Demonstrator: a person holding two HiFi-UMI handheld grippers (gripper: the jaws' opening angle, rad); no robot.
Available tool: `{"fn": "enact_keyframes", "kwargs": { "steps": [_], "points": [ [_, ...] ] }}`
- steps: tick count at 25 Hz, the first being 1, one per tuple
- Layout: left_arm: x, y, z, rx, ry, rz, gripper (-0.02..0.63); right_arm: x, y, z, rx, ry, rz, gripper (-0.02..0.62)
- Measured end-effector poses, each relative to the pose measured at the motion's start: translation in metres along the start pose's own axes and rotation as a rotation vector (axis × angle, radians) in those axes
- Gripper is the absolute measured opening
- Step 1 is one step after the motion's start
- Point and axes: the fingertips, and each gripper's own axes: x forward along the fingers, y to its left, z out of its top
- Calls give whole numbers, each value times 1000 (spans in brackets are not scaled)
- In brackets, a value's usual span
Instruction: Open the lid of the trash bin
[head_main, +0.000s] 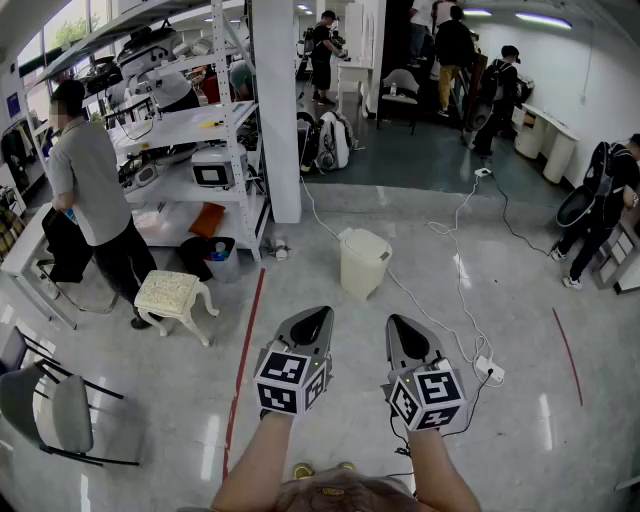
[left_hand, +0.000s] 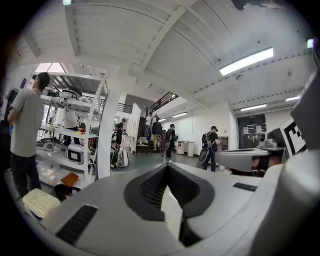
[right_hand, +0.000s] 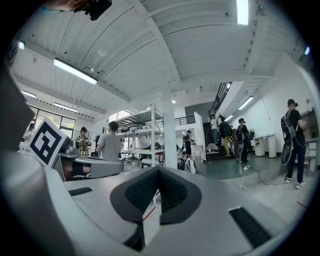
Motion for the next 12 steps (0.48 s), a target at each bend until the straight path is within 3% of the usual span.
{"fn": "enact_keyframes", "kwargs": {
  "steps": [12],
  "points": [
    [16, -8, 2, 18, -5, 34, -8, 0, -26, 4, 16, -10, 42, 26]
  ]
}}
